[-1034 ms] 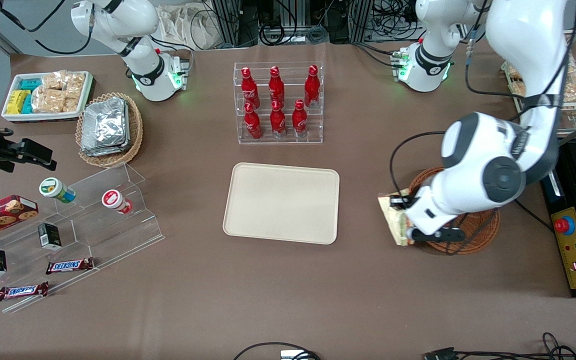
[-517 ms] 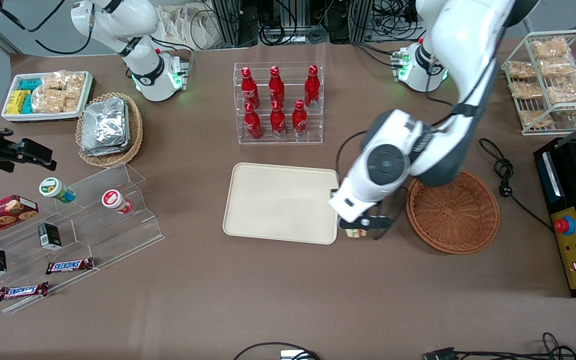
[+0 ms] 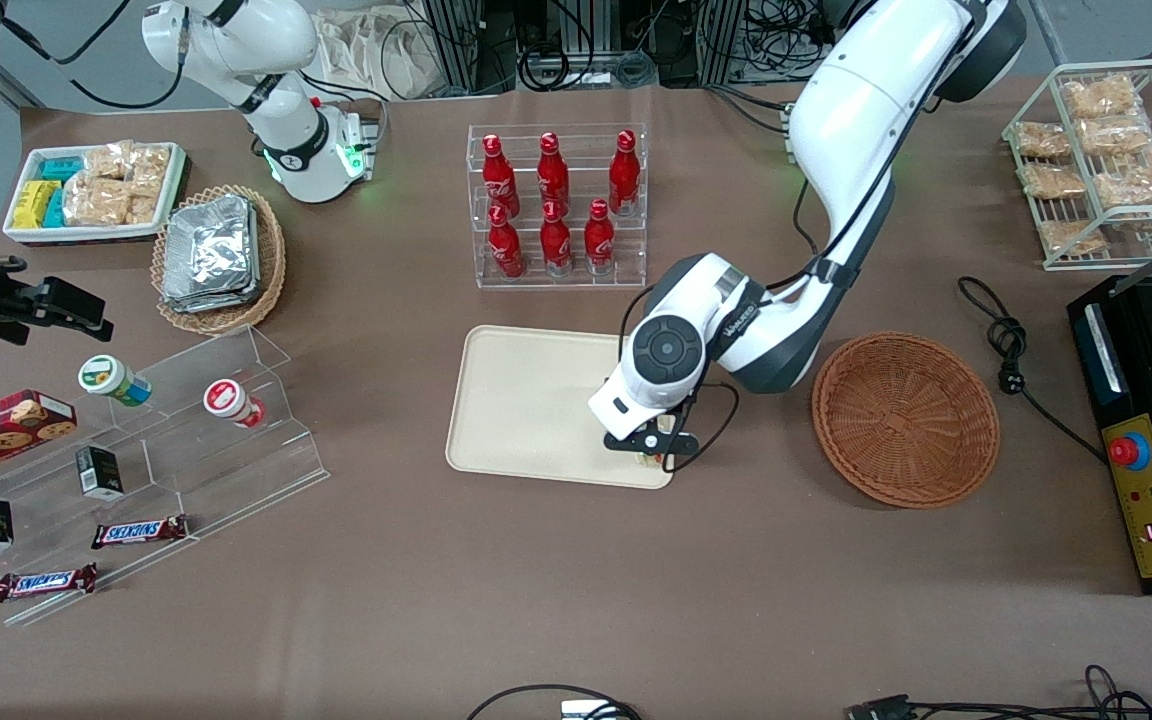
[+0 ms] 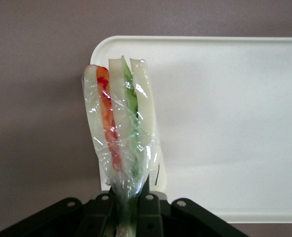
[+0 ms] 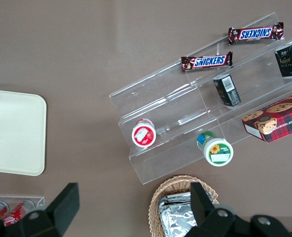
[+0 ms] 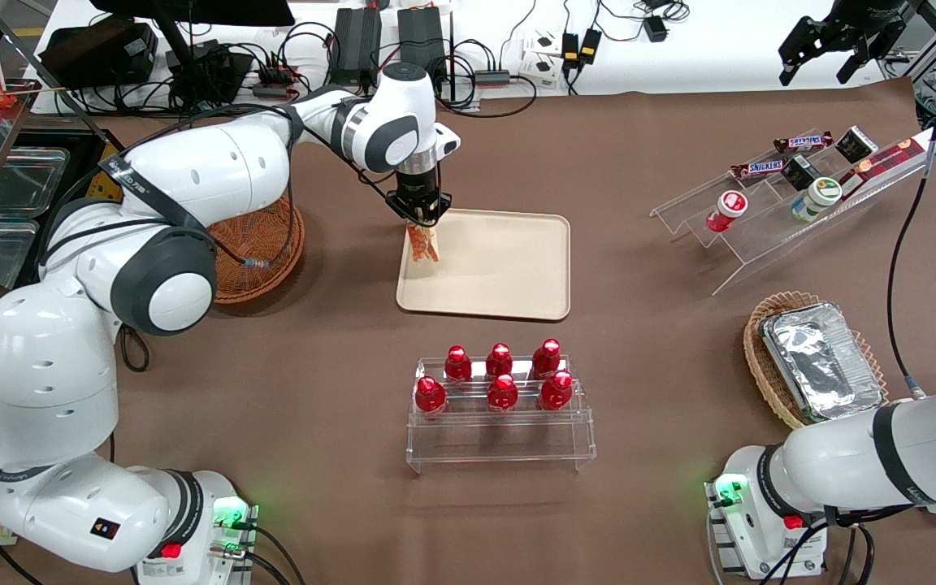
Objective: Place sandwich from basket to tray
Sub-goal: 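Lower the sandwich onto the tray and open the left gripper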
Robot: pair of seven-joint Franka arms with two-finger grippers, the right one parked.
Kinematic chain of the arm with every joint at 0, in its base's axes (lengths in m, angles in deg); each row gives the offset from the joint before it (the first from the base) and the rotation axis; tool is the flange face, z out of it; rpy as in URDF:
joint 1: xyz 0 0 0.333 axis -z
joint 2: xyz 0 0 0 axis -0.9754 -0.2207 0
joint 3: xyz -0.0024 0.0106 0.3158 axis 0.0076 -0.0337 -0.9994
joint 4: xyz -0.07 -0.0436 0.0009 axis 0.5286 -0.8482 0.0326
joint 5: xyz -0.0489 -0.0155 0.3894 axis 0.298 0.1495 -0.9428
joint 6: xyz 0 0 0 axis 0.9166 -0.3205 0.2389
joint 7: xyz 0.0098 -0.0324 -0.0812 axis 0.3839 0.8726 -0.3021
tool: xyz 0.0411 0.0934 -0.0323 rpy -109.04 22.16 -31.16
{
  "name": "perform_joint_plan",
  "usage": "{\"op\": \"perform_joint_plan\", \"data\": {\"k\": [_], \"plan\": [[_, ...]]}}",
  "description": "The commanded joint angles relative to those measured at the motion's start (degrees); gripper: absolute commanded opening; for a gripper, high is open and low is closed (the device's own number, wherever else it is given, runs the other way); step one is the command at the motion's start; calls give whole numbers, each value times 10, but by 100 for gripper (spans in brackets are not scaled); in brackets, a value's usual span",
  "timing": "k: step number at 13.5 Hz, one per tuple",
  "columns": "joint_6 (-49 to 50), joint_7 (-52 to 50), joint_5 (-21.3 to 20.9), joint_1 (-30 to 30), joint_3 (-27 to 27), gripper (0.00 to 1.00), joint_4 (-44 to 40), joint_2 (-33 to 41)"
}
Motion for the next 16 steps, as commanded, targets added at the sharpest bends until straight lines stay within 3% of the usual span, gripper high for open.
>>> {"op": "perform_joint_plan", "data": {"k": [1,15,16], "plan": [[41,44,-10,0,-1,0,-7,4],[4,39,-11,21,-1,0,5,-40],[4,39,-11,21,-1,30,4,-42]]}}
